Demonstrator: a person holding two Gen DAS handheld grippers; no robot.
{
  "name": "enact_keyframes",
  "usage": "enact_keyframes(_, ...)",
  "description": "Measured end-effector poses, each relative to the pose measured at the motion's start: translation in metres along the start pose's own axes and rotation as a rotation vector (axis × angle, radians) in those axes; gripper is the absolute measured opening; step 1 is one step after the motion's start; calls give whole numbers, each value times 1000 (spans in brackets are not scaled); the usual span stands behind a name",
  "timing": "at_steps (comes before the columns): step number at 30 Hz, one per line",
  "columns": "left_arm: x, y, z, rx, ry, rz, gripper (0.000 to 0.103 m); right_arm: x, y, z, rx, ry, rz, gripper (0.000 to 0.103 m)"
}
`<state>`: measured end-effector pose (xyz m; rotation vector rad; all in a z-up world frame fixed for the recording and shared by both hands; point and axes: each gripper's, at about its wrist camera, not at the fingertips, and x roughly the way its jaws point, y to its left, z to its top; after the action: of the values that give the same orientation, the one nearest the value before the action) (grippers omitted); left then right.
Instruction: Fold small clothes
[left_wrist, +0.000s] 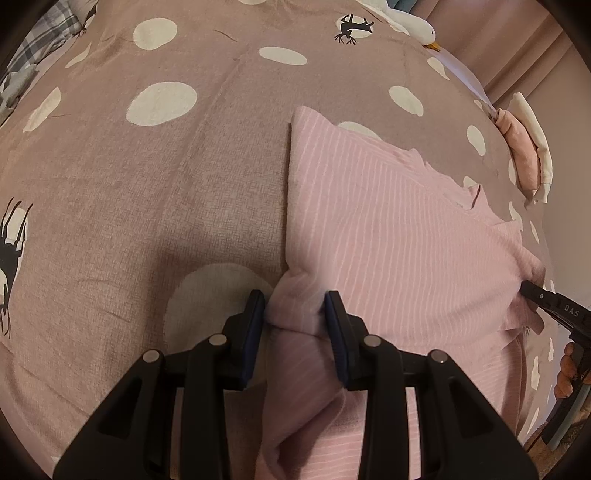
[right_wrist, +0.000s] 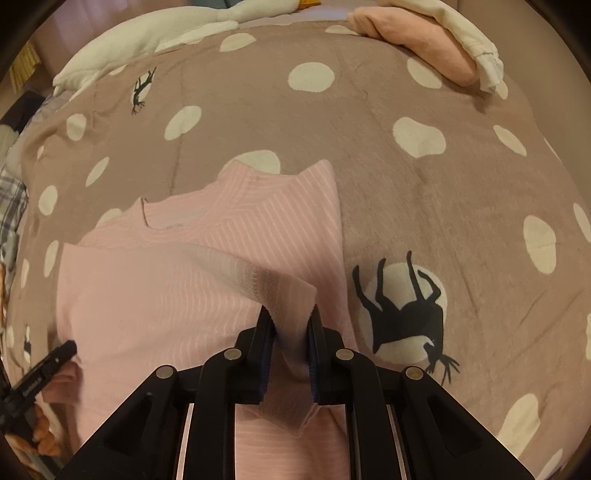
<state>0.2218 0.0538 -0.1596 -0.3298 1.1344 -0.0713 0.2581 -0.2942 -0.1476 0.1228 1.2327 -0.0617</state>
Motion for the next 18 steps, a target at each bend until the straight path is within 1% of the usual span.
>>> enact_keyframes(3, 0, -1, 0, 1, -3, 5, 35, -7, -1, 0, 9, -14, 20, 14)
enact_keyframes(4, 0, -1, -1, 1, -4, 6, 35, -10, -2, 0, 13, -22, 22, 20)
enact_keyframes(5, 0, -1, -1, 3, -4, 8, 35, -15, -5, 0, 21, -36, 20, 28)
enact_keyframes(7, 0, -1, -1, 2, -4, 8, 35, -21, -11, -1, 37, -56, 28, 34)
enact_keyframes(10, 0, -1, 0, 0, -3, 6, 35, -25, -16, -3, 61, -56, 43, 35)
enact_keyframes(13, 0, -1, -1, 1, -4, 7, 36, -33, -27, -6, 87, -100, -25, 35)
enact_keyframes(14, 0, -2, -1, 2, -5, 8, 36, -34, -30, -7, 97, -101, -26, 35)
enact_keyframes(15, 0, -2, -1, 2, -6, 9, 36, -33, -35, -9, 115, -94, -13, 35)
enact_keyframes(16, 0, -2, -1, 2, -6, 10, 36, -32, -40, -11, 136, -78, 17, 35)
enact_keyframes(18, 0, -2, -1, 1, -8, 10, 36, -30, -43, -17, 147, -58, 55, 36)
